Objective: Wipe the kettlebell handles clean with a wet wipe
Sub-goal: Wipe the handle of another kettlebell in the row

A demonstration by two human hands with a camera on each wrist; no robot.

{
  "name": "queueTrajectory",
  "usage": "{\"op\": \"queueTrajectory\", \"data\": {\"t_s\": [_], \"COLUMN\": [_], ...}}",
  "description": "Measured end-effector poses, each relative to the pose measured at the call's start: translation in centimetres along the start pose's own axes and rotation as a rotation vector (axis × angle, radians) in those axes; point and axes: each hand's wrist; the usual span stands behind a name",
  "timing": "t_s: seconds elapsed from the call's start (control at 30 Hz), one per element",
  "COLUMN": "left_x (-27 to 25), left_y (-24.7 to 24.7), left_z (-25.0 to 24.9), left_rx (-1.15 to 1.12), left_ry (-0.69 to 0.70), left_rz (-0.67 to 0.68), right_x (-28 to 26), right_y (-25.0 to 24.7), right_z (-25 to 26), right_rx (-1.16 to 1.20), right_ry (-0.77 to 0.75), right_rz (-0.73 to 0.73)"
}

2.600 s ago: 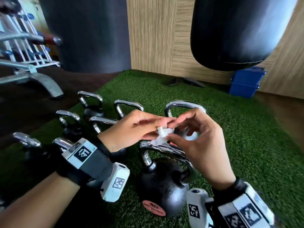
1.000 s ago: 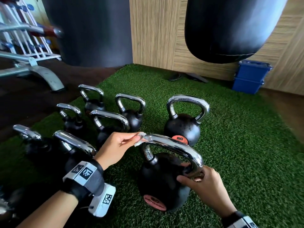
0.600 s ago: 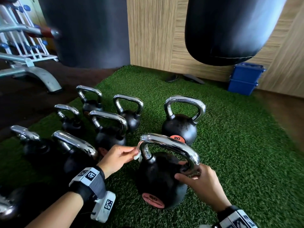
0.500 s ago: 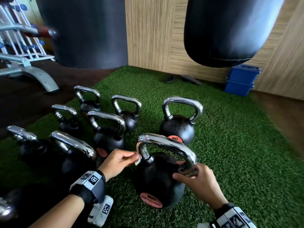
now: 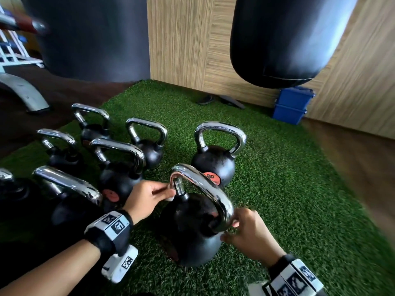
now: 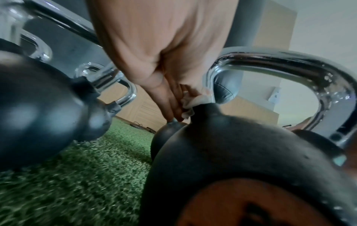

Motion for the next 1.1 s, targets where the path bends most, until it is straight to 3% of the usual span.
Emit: {"op": "queueTrajectory", "data": {"t_s": [0.17,0.3,0.47,0.63,0.77,0.87,1.0,1.1], "left_x": [4.0,7.3,8.3,7.1,7.5,7.7,7.8,8.6], "left_y": [2.3,2.6,1.2,1.9,1.5,1.4,1.3,0.5], "left_z": [-0.5,-2.3,-3.2,-3.5,-5.1,-5.5,-5.8,-5.9], "left_rx": [0.057,0.058,0.003,0.093,0.104,0.039,0.111,-0.035], "left_ry": [-0.062,-0.042,-0.105,0.019,0.131,0.11,0.087,0.025], "left_rz": [0.1,0.368,0.585,0.434,0.326,0.209,0.27,0.268], "right_x": [-1.7,-0.6,2.8,4.3,4.2,4.3,4.3,4.3], "right_y": [0.7,1.5,1.5,3.8,4.6,5.0,5.3,5.3], "right_z": [3.1,4.8,4.3,3.2,2.5,2.2,2.0,1.9], "right_rx": [-0.112,-0.111,0.023,0.227,0.248,0.264,0.264,0.26], "right_ry": [-0.162,-0.224,-0.111,0.159,0.182,0.169,0.164,0.152], "right_rz": [0.092,0.097,-0.11,0.174,0.136,0.119,0.092,0.084]}}
Point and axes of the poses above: each hand's wrist, its own x-axis towards the middle knuckle, its own y-axis out of the palm, z = x × y, and after that the axes turned 8 degrees about y, right-handed
